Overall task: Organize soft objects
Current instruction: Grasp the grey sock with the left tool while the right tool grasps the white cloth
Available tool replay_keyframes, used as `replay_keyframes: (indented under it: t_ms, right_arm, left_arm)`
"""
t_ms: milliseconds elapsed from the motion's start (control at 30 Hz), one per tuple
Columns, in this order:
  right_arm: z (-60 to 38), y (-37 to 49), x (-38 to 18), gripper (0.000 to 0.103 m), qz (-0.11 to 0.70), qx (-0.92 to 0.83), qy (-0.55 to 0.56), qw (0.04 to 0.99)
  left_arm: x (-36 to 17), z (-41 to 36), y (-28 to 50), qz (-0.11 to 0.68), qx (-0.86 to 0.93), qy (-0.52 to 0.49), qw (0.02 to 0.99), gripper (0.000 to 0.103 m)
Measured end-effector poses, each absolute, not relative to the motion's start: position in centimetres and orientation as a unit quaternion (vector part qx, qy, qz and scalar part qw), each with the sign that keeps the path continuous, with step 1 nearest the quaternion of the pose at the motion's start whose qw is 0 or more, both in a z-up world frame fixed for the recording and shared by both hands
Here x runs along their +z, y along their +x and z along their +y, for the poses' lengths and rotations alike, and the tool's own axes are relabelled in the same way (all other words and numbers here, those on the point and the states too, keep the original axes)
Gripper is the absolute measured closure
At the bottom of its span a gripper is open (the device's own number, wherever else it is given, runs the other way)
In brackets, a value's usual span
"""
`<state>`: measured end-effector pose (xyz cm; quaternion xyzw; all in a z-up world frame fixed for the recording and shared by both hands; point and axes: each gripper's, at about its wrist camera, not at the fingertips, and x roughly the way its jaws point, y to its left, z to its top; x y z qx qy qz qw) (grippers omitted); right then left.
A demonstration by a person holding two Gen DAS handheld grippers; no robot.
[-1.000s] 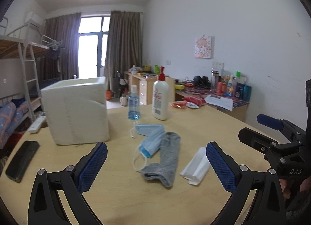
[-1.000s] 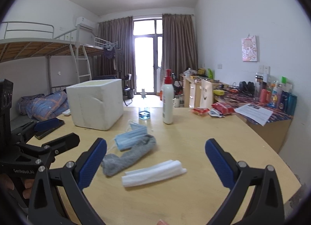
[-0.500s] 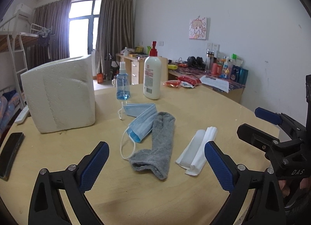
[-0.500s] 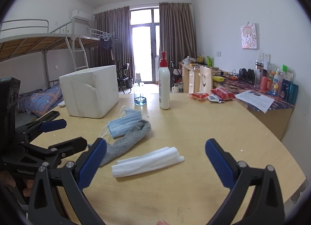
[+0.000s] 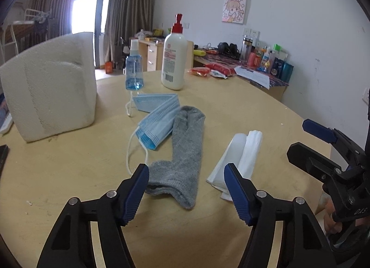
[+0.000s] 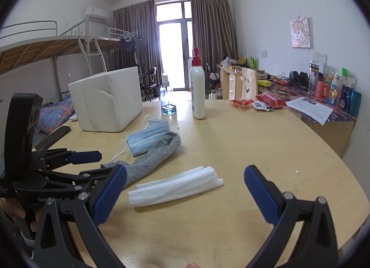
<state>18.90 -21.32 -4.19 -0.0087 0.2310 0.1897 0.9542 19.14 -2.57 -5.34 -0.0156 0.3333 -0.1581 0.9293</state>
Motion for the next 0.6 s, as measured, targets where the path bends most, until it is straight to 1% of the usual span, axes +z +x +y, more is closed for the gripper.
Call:
replay_keyframes:
  t_ms: [33, 133, 300, 400, 433, 500, 600]
  right_arm:
    - [-21.3, 19.0, -4.2, 0.001, 0.234, 0.193, -0.007, 0.953]
    - [-21.0, 19.1, -4.3, 0.001, 0.237, 0.198, -0.010, 0.951]
    - [-20.3, 19.6, -4.8, 0.001, 0.252, 0.202, -0.022, 0.946]
    - [-20.1, 20.0, -5.1, 0.001, 0.264, 0.205, -0.023, 0.942]
    - [-20.0, 20.1, -5.2, 0.001, 0.266, 0.206, -0.024, 0.942]
    - [-19.8, 20.2, -5.4, 0.001, 0.270, 0.204, -0.026, 0.940]
    - [-19.6, 20.7, -5.8, 0.001, 0.286, 0.200, -0.029, 0.937]
  left_arm:
    - [-5.5, -2.6, 19.4, 0.341, -0.158, -0.015, 0.927, 0.035]
    - [-6.0, -2.7, 20.0, 0.363, -0.153, -0.012, 0.919, 0.043]
    - [-6.7, -2.5, 20.7, 0.388, -0.146, -0.020, 0.910, 0.048]
    - [-7.0, -2.6, 20.8, 0.397, -0.144, -0.016, 0.907, 0.055]
    - [-7.2, -2.6, 21.0, 0.403, -0.142, -0.013, 0.904, 0.060]
    - [-7.4, -2.5, 21.1, 0.411, -0.137, -0.014, 0.901, 0.064]
    - [-7.3, -2.2, 21.1, 0.412, -0.131, -0.017, 0.902, 0.072]
